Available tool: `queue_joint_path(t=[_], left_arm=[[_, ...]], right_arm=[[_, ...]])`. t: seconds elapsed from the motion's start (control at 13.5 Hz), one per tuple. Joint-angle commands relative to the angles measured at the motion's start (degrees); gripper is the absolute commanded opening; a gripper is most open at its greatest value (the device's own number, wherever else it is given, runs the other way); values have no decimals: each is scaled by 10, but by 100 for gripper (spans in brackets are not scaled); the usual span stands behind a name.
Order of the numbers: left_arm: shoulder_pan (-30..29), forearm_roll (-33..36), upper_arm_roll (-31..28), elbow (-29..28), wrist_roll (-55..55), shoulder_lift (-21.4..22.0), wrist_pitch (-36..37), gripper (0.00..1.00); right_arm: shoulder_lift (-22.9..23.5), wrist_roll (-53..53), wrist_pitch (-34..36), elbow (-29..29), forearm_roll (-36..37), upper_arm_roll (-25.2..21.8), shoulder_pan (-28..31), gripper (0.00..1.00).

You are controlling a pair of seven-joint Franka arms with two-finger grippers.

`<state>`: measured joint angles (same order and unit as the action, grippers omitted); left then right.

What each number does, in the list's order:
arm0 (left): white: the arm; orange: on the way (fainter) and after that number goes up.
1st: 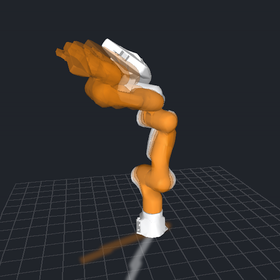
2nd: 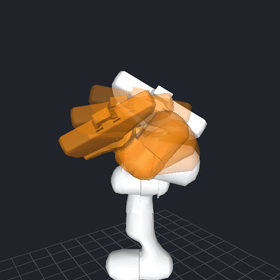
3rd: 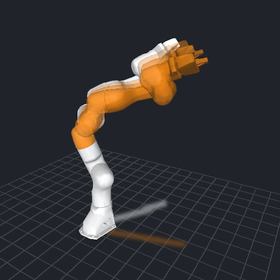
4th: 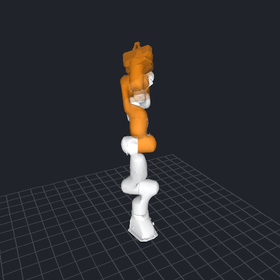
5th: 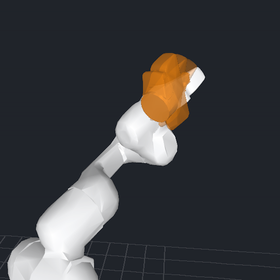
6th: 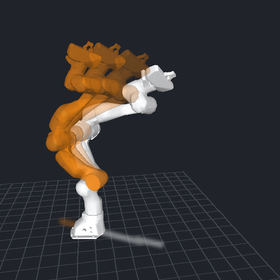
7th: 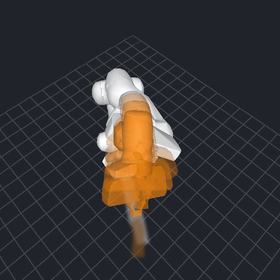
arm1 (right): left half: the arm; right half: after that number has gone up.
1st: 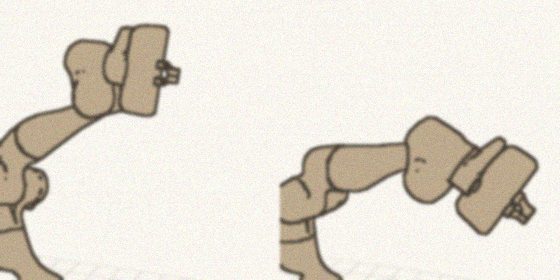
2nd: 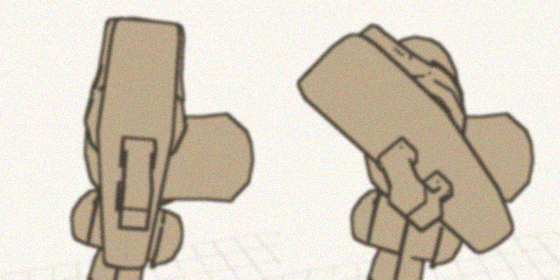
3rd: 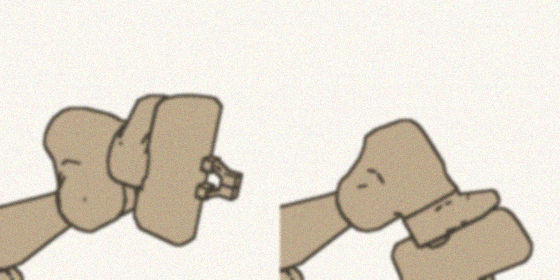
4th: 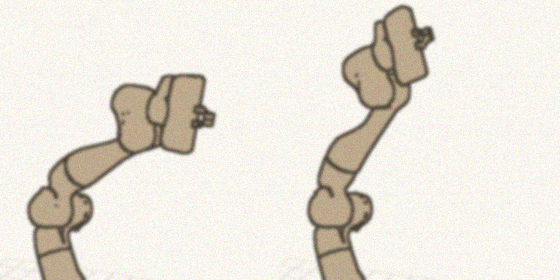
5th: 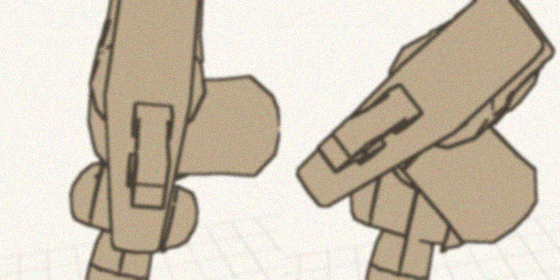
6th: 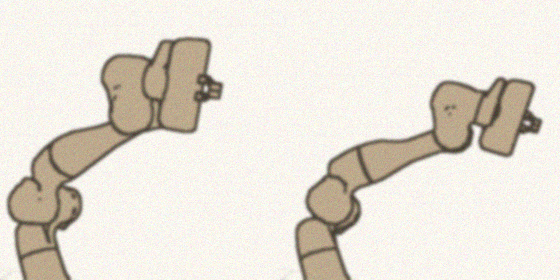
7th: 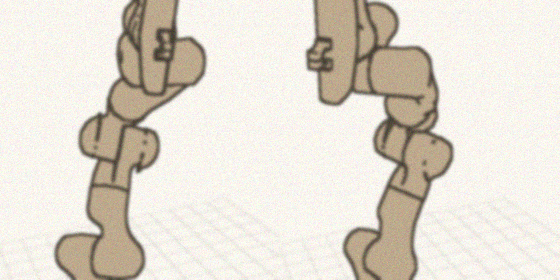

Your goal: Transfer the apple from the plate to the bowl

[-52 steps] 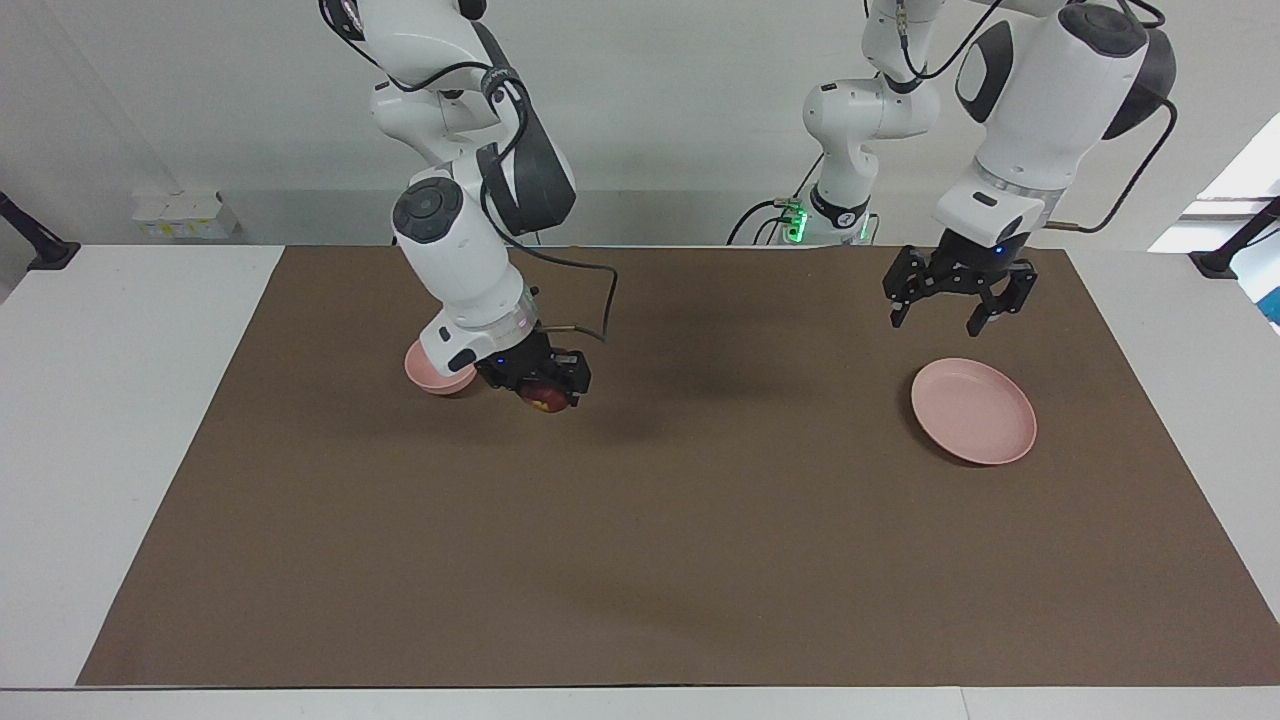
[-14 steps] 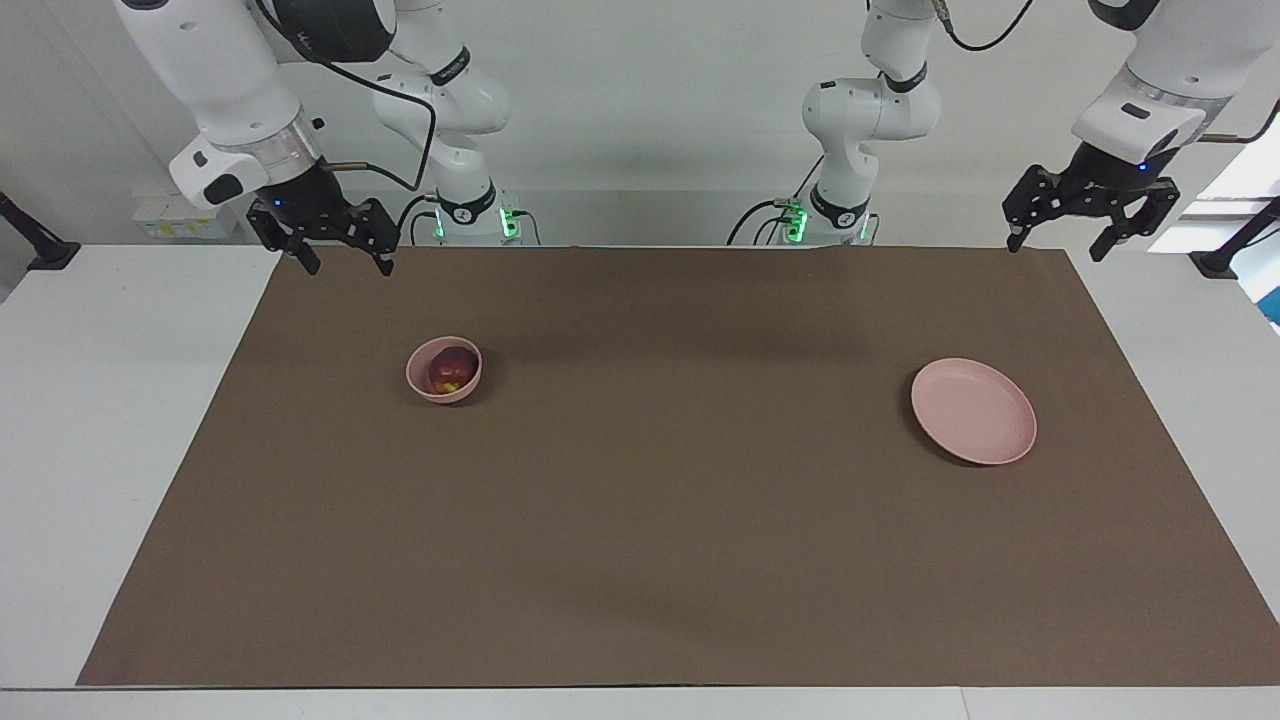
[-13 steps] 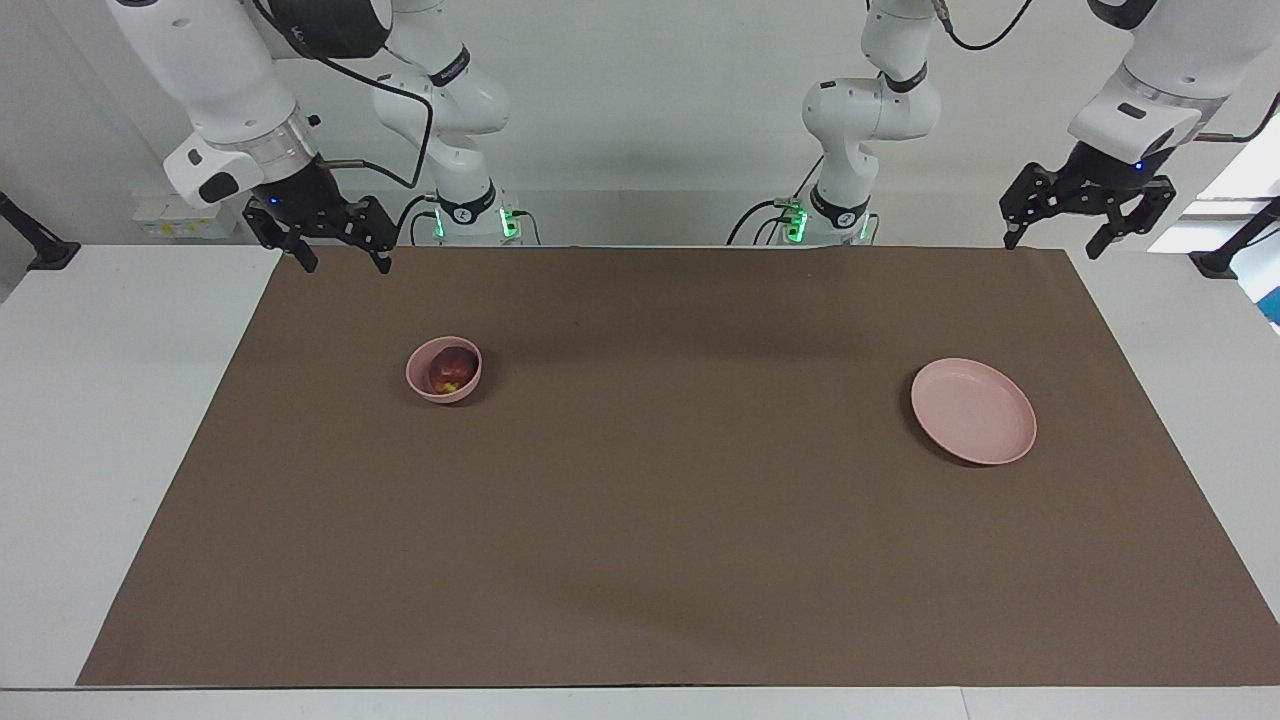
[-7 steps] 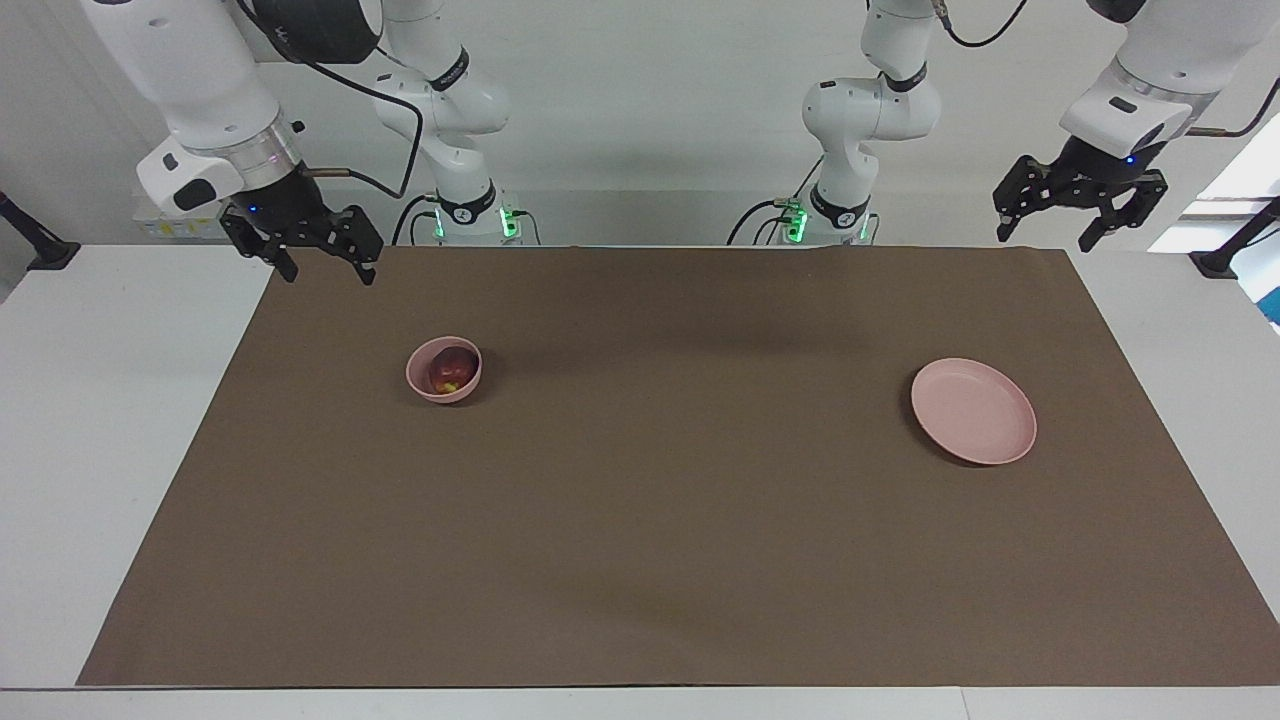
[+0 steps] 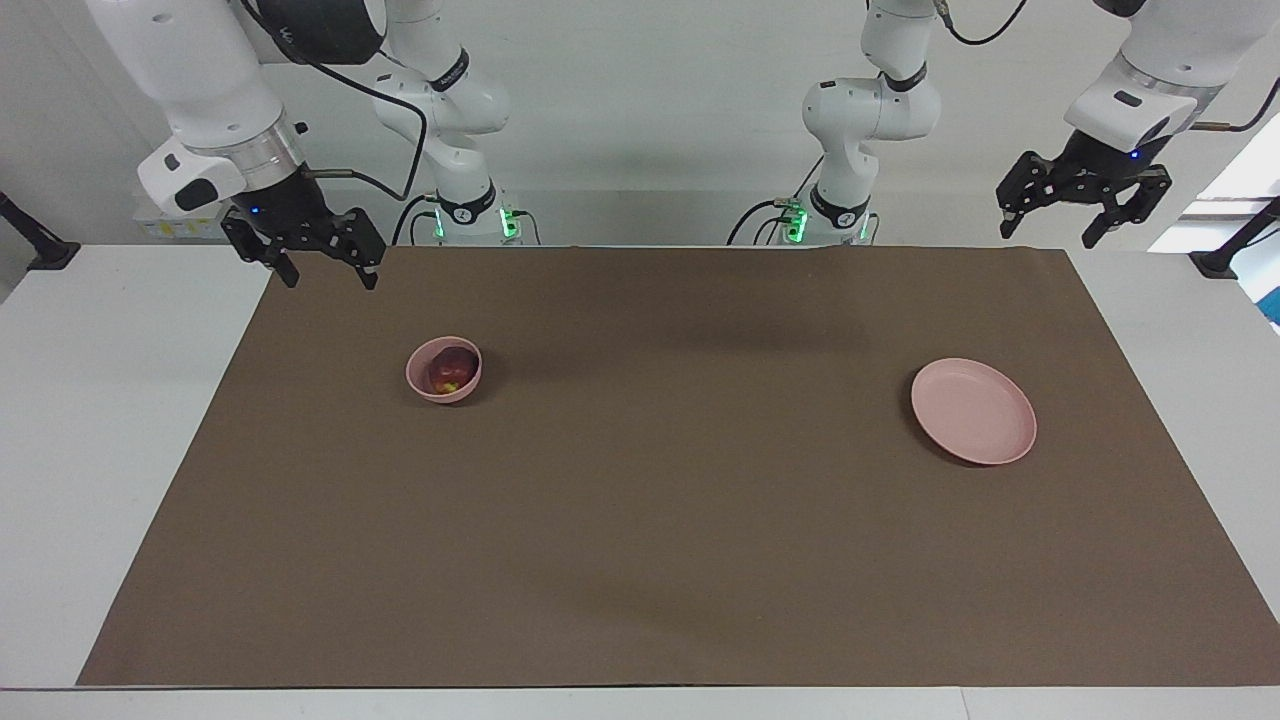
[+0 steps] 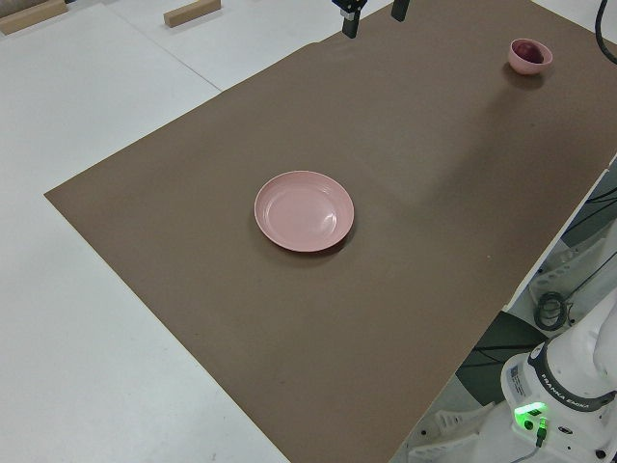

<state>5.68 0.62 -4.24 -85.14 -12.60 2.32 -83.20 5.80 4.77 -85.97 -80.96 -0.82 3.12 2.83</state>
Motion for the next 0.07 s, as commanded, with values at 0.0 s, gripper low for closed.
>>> queue_joint_path(t=[0.0], left_arm=[[2, 2, -3, -4, -4, 8, 5, 100]], right_arm=[[3, 25, 0, 5, 0, 4, 2, 100]])
